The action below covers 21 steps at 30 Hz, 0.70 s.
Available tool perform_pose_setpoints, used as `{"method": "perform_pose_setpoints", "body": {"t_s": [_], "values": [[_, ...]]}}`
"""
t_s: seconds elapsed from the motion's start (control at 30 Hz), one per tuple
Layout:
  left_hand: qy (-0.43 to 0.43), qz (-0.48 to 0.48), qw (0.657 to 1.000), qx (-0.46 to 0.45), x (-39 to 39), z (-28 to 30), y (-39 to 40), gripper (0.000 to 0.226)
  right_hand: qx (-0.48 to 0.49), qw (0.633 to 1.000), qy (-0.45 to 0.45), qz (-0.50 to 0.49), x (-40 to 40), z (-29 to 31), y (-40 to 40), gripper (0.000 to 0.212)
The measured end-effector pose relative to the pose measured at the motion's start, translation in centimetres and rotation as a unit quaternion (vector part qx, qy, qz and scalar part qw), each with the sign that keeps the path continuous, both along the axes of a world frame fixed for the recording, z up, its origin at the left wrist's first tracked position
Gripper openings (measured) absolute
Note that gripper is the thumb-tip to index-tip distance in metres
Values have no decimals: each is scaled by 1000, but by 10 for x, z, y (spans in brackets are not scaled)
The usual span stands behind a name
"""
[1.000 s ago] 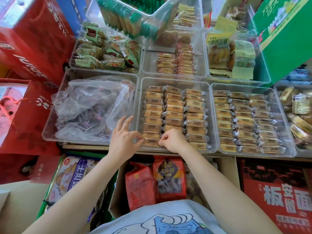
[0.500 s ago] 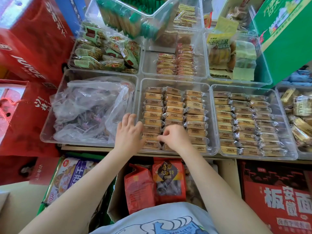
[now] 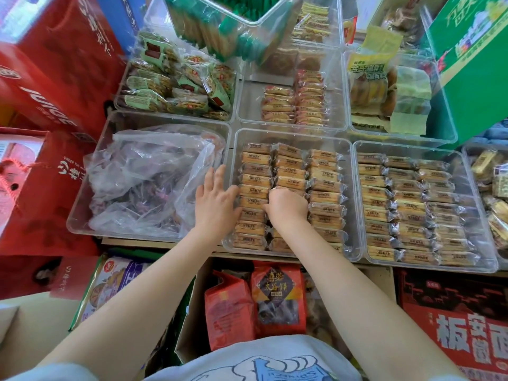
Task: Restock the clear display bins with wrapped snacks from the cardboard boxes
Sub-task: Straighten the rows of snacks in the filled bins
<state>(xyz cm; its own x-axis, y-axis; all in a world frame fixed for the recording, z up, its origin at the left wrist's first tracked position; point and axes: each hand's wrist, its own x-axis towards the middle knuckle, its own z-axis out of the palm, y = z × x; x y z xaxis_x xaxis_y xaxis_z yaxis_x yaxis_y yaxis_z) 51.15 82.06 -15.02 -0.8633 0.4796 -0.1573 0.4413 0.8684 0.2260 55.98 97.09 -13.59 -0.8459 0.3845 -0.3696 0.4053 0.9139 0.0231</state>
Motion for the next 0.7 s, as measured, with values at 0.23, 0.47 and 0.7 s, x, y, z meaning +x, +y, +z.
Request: {"method": "perform_pose_setpoints", "body": {"t_s": [0.23, 0.47, 0.7], "values": [[-7, 0, 1000, 18, -1, 1, -1, 28, -247, 959, 61, -123, 1, -1, 22, 10], [54, 17, 994, 95, -2, 4, -2, 18, -291, 937, 131, -138, 8, 3, 16, 10], [28, 0, 999, 46, -6, -3, 3, 13, -239, 958, 101, -120, 1, -4, 13, 12]]}}
